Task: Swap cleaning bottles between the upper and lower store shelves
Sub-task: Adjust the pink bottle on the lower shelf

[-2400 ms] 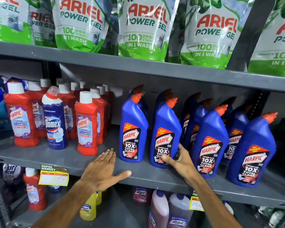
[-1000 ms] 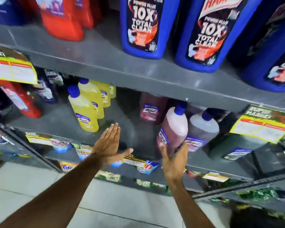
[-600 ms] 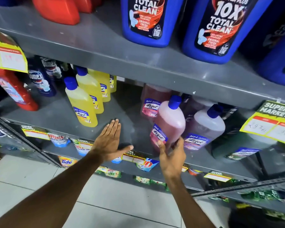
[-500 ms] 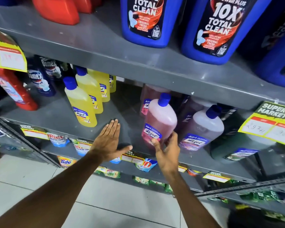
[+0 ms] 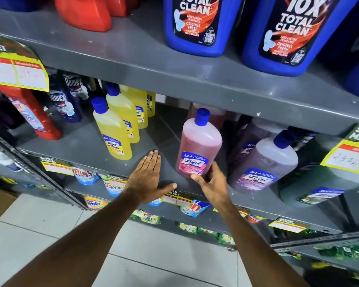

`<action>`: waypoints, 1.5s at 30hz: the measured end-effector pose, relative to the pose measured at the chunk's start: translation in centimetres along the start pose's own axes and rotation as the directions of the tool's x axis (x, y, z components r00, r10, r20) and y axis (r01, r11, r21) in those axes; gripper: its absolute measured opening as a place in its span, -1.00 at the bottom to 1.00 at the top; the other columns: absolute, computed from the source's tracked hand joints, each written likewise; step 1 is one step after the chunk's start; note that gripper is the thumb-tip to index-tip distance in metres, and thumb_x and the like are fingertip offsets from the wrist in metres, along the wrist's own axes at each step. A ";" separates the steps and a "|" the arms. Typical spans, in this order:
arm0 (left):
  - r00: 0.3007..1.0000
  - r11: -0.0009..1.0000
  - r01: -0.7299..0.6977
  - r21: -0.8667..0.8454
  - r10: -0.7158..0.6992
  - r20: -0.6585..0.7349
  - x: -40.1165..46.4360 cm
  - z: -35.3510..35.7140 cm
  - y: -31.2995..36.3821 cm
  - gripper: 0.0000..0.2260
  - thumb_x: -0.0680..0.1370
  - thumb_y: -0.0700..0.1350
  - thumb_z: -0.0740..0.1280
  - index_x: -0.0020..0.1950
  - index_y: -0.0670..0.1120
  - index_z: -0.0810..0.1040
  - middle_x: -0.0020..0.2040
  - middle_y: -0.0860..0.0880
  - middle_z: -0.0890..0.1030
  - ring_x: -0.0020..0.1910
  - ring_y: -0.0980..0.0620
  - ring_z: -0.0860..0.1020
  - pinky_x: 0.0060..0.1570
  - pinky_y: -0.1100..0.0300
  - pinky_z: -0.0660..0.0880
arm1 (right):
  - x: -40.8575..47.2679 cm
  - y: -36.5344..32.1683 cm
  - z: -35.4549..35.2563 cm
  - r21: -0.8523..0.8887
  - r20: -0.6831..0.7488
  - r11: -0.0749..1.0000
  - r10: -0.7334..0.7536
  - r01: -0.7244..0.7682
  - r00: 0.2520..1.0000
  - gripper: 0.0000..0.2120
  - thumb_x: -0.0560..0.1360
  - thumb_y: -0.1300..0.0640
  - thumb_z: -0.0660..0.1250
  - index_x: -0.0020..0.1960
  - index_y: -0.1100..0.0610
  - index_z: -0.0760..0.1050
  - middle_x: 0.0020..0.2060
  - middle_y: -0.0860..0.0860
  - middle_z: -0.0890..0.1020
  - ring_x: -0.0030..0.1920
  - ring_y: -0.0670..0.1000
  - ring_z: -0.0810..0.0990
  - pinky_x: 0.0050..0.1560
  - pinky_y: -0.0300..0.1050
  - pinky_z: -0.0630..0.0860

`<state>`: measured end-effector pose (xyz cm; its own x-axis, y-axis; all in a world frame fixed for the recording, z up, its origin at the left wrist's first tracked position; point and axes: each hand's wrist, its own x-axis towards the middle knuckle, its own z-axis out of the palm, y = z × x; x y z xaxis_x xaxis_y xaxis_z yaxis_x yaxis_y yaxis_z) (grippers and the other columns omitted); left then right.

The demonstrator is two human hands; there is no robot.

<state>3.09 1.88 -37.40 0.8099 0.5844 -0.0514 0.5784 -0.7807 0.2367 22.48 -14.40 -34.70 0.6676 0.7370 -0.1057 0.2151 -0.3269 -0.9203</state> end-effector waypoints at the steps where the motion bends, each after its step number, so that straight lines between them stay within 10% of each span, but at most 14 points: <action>1: 1.000 1.000 -0.001 0.005 0.001 -0.001 0.0 0.0 0.0 0.15 0.45 0.65 -0.08 0.70 -0.22 -0.16 0.74 -0.23 -0.08 0.72 -0.18 -0.08 0.62 0.05 -0.19 | 0.3 0.1 0.0 0.001 0.011 1.000 -0.008 0.008 1.000 -0.41 0.46 0.03 0.62 0.40 -0.04 0.45 0.21 -0.10 0.70 0.20 -0.09 0.70 0.20 -0.10 0.64; 12: 1.000 1.000 -0.013 -0.009 0.013 -0.018 -0.4 -0.3 0.3 0.12 0.47 0.61 -0.05 0.71 -0.23 -0.11 0.73 -0.24 -0.06 0.72 -0.18 -0.06 0.69 -0.06 -0.04 | 0.0 0.2 0.2 -0.034 -0.004 0.999 0.014 -0.014 1.000 -0.44 0.45 -0.04 0.60 0.33 -0.19 0.40 0.09 -0.40 0.61 0.03 -0.36 0.66 -0.06 -0.50 0.56; 29: 1.000 1.000 -0.015 0.010 0.015 0.016 -0.2 -0.6 0.4 0.07 0.54 0.55 0.07 0.70 -0.22 -0.20 0.73 -0.24 -0.15 0.72 -0.17 -0.14 0.70 -0.05 -0.10 | -0.1 0.2 0.2 -0.043 0.003 0.999 0.015 -0.015 1.000 -0.43 0.47 0.00 0.60 0.38 -0.11 0.41 0.21 -0.14 0.66 0.19 -0.08 0.68 0.32 0.16 0.63; 35: 0.999 0.999 -0.044 0.007 0.044 -0.025 -2.3 -1.6 2.1 0.07 0.56 0.53 0.09 0.69 -0.24 -0.21 0.71 -0.23 -0.23 0.72 -0.17 -0.18 0.67 0.02 -0.24 | -3.8 -1.1 -0.7 -0.081 -0.096 0.996 -0.043 0.036 0.994 -0.03 0.40 -0.09 0.64 0.64 0.03 0.19 0.54 -0.03 0.46 0.45 -0.07 0.52 0.48 0.04 0.48; 45: 0.961 0.997 -0.072 0.019 0.074 -0.268 -12.4 -12.2 4.2 -0.05 0.58 0.44 0.20 0.69 -0.23 0.10 0.73 -0.19 0.03 0.72 -0.17 0.03 0.64 -0.17 0.15 | -11.7 -10.8 0.1 -0.212 -0.225 0.922 -0.369 0.324 0.902 -0.39 0.60 -0.19 0.32 0.55 0.08 0.32 0.45 0.02 0.40 0.48 -0.01 0.37 0.51 -0.02 0.32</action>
<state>-5.70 -5.94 -23.97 0.7944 0.5629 0.2283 0.5206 -0.8246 0.2215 12.27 -19.46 -23.52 0.6828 0.6523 0.3290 0.5662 -0.1879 -0.8026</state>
